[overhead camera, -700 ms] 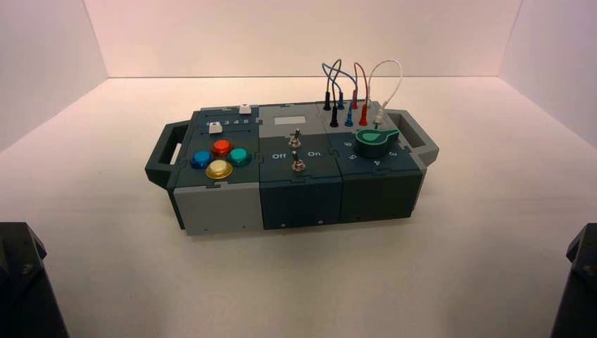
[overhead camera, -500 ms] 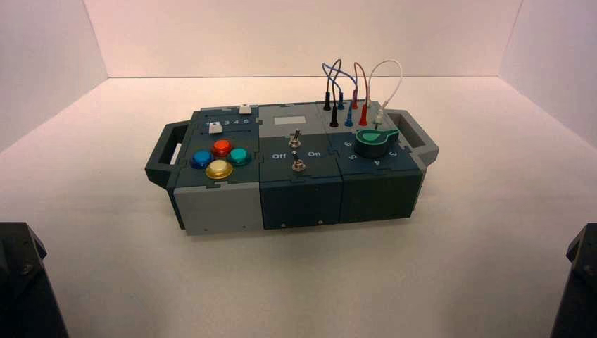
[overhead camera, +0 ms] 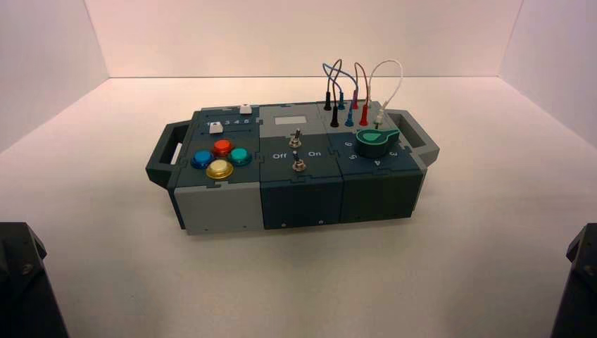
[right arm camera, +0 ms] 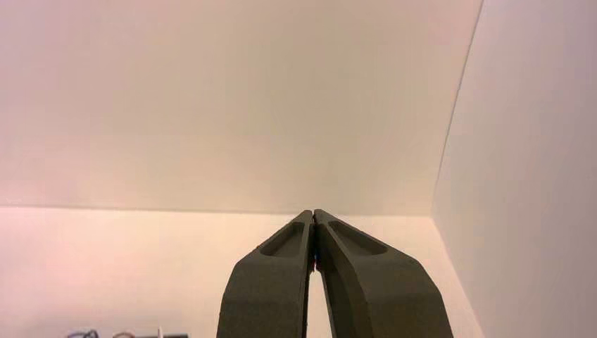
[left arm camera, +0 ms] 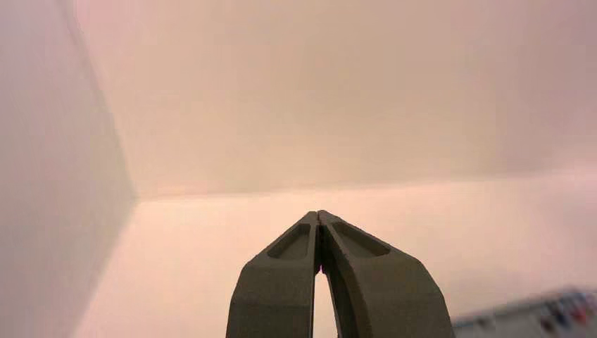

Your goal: Push the red button with the left gripper.

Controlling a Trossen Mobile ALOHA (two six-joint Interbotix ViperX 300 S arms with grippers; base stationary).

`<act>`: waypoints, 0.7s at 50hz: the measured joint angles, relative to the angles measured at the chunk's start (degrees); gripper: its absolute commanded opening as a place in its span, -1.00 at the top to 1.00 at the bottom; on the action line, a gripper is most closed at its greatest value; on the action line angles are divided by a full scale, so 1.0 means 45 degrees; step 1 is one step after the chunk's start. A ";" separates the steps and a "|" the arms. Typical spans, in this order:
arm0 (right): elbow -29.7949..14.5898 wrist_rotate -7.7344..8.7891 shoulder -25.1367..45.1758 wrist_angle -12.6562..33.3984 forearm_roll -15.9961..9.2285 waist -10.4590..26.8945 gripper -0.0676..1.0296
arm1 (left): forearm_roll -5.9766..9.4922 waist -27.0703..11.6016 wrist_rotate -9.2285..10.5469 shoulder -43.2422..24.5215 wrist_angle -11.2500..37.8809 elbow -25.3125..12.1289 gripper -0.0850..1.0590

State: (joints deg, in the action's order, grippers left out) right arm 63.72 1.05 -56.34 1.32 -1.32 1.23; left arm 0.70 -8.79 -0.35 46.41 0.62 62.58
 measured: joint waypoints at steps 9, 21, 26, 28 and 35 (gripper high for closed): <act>-0.0508 0.0000 0.0723 0.1484 -0.0020 0.0078 0.92 | -0.0020 -0.1289 -0.0156 -0.1289 0.2070 -0.1016 0.91; -0.1406 0.0078 0.2324 0.3496 -0.0020 0.1445 0.92 | -0.0020 -0.2734 -0.0566 -0.2617 0.4648 -0.2051 0.91; -0.1816 0.0176 0.3145 0.4180 0.0000 0.2422 0.92 | -0.0039 -0.3242 -0.0625 -0.3027 0.5371 -0.2363 0.91; -0.1895 0.0195 0.3340 0.4297 0.0000 0.2695 0.92 | -0.0039 -0.3496 -0.0625 -0.3223 0.5645 -0.2480 0.91; -0.2188 0.0195 0.4219 0.4727 0.0000 0.4180 0.92 | -0.0039 -0.4199 -0.0625 -0.3926 0.6719 -0.2793 0.91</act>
State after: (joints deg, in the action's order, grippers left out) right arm 53.88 1.93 -37.35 22.59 -1.32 20.04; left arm 0.53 -27.69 -3.16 28.74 30.85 50.01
